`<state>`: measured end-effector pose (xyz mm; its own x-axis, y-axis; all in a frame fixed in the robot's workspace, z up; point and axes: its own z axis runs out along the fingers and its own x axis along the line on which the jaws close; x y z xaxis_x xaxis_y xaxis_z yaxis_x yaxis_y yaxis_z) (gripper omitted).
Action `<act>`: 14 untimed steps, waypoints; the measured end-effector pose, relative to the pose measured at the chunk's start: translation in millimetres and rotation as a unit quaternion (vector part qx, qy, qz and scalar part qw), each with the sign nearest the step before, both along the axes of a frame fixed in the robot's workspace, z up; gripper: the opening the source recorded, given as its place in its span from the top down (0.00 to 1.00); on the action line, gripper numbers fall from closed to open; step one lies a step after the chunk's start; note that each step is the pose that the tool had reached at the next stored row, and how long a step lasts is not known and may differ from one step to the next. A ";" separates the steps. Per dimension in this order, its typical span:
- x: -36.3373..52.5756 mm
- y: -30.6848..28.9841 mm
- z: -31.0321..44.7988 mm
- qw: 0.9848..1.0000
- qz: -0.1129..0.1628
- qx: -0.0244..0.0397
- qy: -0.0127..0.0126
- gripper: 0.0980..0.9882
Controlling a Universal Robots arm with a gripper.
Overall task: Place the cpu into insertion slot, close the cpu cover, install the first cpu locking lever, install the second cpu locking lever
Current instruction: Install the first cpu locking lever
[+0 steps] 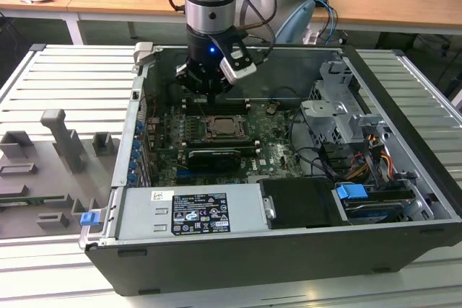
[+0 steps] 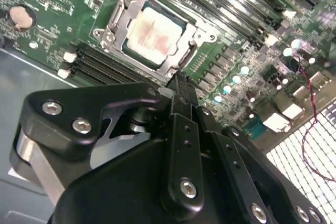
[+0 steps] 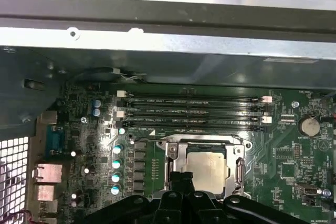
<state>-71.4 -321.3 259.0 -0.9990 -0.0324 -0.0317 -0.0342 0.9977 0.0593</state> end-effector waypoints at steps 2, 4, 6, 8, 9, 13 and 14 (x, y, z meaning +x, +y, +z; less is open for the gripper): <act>-6.0 0.1 -0.1 1.000 0.000 0.000 0.000 0.99; -12.7 0.1 -0.1 1.000 0.000 0.000 0.000 0.99; -19.3 0.3 -0.1 1.000 0.000 0.000 0.000 0.99; -24.8 0.5 -0.1 1.000 0.000 0.000 0.000 0.99; -27.5 0.8 -0.1 1.000 0.000 0.000 0.000 0.99; -36.6 3.8 -0.1 1.000 0.000 0.000 0.000 0.99; -38.3 4.4 -0.1 1.000 0.000 0.000 0.000 0.99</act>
<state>-109.7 -316.9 259.0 -0.9990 -0.0323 -0.0318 -0.0341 0.9976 0.0595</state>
